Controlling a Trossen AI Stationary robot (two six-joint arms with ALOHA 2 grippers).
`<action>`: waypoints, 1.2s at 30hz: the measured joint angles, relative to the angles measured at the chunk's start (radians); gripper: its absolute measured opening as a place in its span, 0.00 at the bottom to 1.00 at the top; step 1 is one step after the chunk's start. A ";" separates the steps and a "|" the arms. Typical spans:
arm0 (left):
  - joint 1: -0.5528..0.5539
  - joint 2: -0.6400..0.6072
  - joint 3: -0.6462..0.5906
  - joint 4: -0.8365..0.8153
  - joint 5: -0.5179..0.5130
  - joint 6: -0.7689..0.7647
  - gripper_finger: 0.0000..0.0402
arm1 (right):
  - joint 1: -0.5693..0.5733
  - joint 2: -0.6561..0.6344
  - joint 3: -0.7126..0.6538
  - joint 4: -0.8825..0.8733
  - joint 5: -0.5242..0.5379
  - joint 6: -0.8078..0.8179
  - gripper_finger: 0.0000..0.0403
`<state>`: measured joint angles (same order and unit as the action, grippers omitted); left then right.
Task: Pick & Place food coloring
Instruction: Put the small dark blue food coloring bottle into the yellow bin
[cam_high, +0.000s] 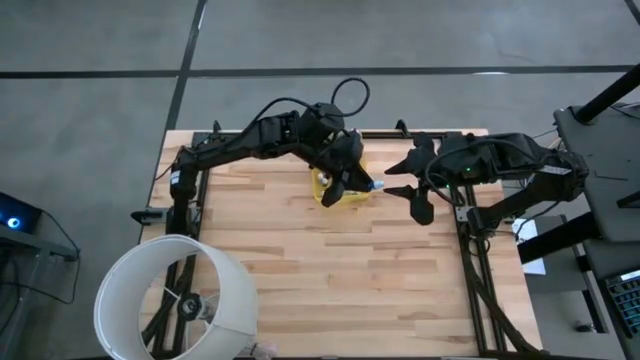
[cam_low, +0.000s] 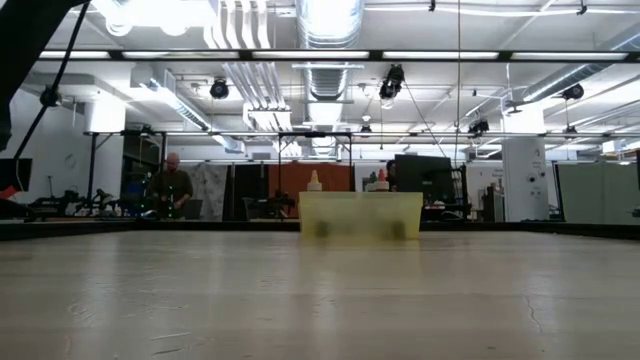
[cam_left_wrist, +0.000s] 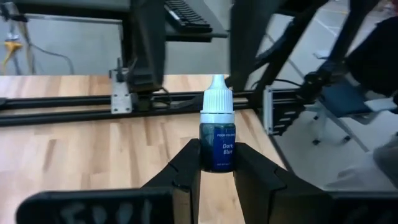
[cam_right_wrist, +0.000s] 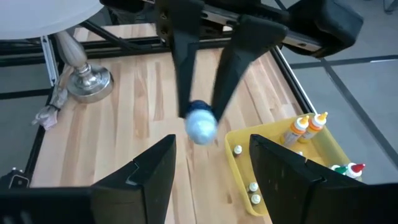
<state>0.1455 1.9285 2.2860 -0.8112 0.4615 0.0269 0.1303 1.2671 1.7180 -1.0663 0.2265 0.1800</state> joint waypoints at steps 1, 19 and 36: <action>0.000 0.000 0.000 0.001 0.010 0.005 0.14 | 0.000 0.000 0.000 0.000 0.000 0.001 0.48; 0.000 0.001 0.000 0.011 0.021 0.027 0.14 | 0.000 0.039 0.003 0.027 -0.026 -0.013 0.46; 0.000 0.002 0.000 0.011 0.020 0.029 0.14 | 0.000 0.044 0.006 0.035 -0.025 -0.015 0.36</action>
<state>0.1452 1.9301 2.2856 -0.8005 0.4817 0.0559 0.1307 1.3113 1.7245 -1.0309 0.2016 0.1646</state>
